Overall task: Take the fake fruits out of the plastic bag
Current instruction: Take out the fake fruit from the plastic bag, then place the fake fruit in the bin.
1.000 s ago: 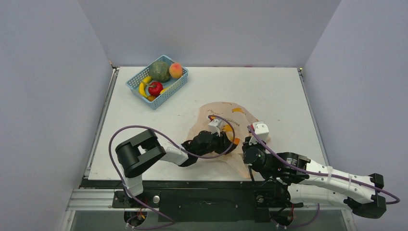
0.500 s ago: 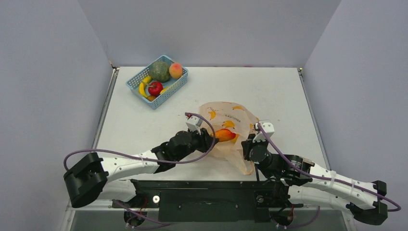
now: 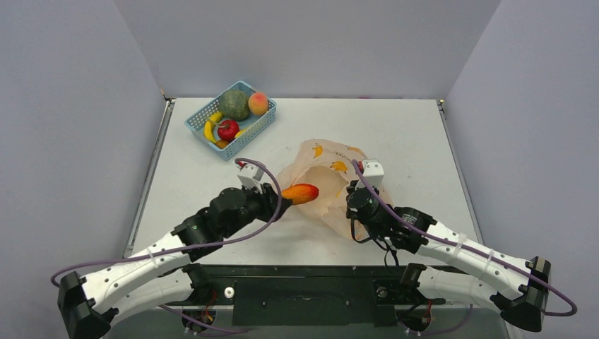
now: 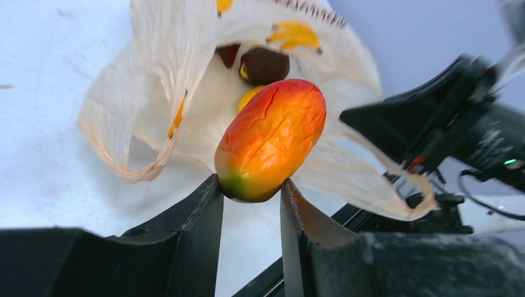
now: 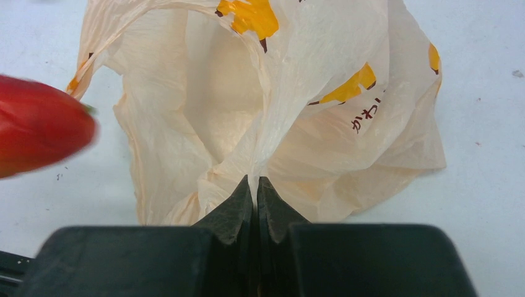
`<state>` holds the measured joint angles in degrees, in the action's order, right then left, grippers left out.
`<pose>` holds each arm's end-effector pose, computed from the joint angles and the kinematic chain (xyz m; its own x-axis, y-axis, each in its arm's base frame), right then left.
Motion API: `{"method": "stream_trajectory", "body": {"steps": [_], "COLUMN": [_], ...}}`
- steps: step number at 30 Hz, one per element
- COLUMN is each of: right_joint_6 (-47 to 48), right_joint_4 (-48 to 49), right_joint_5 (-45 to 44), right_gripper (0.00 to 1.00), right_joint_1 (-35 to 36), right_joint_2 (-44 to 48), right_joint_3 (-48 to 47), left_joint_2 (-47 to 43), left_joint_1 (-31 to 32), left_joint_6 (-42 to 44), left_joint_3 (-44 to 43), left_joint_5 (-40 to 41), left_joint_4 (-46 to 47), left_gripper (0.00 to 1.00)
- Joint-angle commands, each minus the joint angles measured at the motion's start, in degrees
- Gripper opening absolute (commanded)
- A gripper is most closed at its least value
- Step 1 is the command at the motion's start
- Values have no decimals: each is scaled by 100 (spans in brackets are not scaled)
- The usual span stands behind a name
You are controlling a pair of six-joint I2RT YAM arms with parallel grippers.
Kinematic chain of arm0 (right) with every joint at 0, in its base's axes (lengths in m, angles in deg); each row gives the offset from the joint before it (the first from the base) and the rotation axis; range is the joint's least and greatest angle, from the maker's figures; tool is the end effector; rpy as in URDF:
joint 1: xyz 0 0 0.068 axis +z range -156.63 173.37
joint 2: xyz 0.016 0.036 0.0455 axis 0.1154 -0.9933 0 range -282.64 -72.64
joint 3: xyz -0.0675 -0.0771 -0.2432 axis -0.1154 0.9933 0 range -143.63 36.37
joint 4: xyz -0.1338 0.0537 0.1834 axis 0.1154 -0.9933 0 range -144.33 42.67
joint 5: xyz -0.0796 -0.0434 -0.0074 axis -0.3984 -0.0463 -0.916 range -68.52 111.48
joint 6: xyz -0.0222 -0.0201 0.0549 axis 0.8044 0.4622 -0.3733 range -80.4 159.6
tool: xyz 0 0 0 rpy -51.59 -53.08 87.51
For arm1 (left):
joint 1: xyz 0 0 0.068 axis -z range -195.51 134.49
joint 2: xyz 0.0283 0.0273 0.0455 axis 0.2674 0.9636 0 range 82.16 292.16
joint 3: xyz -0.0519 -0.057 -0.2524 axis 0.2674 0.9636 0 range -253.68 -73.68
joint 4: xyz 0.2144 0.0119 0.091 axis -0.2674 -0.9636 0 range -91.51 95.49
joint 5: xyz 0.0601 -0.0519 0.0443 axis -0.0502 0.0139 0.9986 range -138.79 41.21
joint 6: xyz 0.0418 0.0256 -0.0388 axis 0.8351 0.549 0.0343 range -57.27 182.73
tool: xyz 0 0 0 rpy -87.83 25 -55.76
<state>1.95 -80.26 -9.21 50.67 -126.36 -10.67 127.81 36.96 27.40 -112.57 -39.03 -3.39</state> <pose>0.1166 0.1367 0.2802 -0.5848 0.0613 -0.8088 -0.1943 0.9575 0.2131 0.1151 -0.1367 0.2974 -0.5285 -0.2477 -0.8120 0.4614 0.7191 -0.5196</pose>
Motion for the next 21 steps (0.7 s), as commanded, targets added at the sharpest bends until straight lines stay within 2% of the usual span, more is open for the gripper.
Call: {"method": "stream_trajectory", "body": {"steps": [1,3,6,10,13,15,18,21], "right_joint_6": [103,117,141,185,244,283,324,369], "right_joint_4": [272,283,289,289,283,281,291,294], "right_joint_5": [150,193,224,236,176,158,192,267], "right_gripper": [0,0,0,0,0,0,0,0], "right_joint_1": [-76,-92,-105,-115,-126,-152,-199,-218], "right_joint_2": [-86,-88,-61,80,213,298,405,460], "right_joint_3": [-148,-102,-33,102,178,212,252,248], "left_joint_2": [-550,-485,-127,368,742,1039,1852,2445], "left_joint_1": [-488,-611,-793,-1408,-2157,-2785,-3775,-4417], "left_joint_6": [398,723,1022,1337,1169,936,540,27], "left_joint_3": [-1054,-1558,-2253,-2580,-2626,-2497,-2454,-2386], "left_joint_5": [-225,111,1177,1713,1316,751,-29,-420], "left_joint_4": [-899,-1340,-1949,-1756,-1342,-819,-122,464], "left_gripper": [0,0,0,0,0,0,0,0]}}
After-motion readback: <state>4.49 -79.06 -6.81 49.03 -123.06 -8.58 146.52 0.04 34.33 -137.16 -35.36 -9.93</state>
